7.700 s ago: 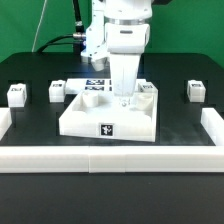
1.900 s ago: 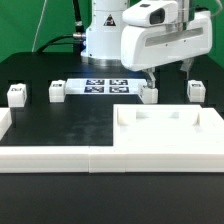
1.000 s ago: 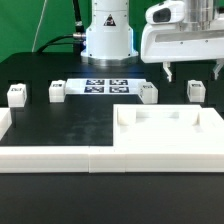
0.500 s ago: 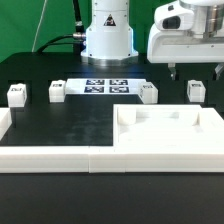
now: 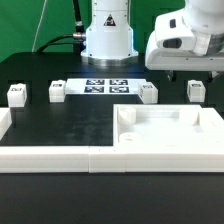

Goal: Assemble one leg

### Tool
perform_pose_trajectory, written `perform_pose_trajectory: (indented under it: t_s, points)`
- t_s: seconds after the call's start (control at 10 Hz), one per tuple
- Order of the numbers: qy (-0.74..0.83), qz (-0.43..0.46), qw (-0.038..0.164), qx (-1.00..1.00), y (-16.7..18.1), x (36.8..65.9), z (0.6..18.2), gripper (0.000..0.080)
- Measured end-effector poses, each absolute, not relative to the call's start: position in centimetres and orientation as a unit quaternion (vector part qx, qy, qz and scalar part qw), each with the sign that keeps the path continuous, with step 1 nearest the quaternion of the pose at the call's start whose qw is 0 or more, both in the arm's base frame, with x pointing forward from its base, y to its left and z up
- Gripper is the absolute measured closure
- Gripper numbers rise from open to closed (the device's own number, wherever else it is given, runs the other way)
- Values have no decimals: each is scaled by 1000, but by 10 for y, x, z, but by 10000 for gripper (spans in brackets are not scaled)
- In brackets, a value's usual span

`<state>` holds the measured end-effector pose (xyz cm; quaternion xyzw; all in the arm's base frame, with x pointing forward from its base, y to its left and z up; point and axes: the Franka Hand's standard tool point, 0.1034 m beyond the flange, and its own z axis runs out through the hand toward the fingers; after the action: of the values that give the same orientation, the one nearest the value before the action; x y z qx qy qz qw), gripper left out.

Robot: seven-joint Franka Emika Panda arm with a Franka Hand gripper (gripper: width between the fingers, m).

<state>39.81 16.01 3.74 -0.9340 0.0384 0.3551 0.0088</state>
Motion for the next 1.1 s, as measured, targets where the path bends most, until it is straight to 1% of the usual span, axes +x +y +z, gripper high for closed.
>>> perform_pose_trajectory:
  t_s: [0.2,0.3,0.4,0.5,0.6,1.1]
  points:
    - [34,415,3,-909,163,394,33,150]
    - [38,476,6,-879,169,385,37,150]
    - [40,482,10,-875,174,391,34,150]
    - [38,480,10,-877,176,391,37,150]
    - [38,481,9,-876,175,390,35,150]
    - [40,476,8,-878,178,375,11,150]
